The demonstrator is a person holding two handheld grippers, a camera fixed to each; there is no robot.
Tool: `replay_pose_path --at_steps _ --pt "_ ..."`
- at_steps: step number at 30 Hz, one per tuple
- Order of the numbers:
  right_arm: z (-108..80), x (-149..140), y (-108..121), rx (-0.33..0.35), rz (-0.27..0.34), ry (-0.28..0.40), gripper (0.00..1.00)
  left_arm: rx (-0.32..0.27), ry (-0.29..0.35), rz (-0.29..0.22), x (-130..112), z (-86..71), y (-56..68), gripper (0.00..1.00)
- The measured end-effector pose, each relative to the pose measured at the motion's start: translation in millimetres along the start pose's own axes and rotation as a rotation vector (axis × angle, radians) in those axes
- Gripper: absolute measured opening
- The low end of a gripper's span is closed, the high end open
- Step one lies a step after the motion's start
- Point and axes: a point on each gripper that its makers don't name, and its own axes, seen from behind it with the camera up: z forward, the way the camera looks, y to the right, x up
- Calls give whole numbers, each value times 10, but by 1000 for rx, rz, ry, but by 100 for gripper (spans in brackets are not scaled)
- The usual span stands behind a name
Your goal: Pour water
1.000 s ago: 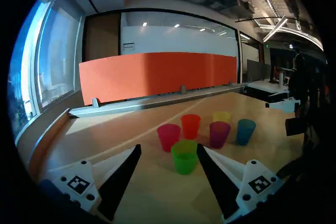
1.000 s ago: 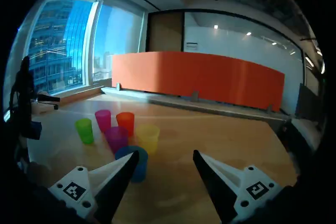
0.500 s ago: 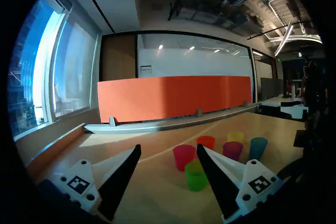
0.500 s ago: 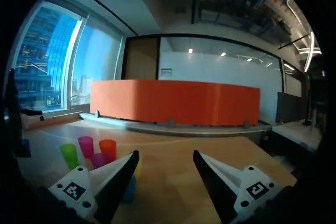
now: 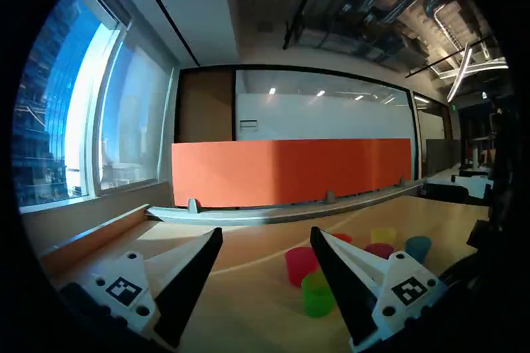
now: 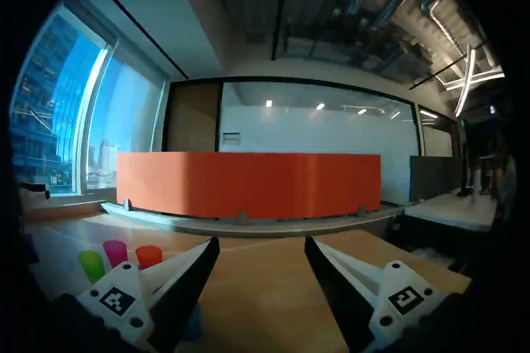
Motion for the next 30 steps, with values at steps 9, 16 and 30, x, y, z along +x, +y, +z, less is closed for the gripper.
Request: replay_pose_path --at_steps 9,16,30 --pt "-11 -55 -74 10 39 -12 100 47 18 28 1 58 -62 99" --pt "-19 -141 -58 -3 60 -44 100 76 42 15 -106 109 -94 99" --pt "-10 -170 -68 -20 70 -74 100 84 17 -40 -560 264 -249 98"
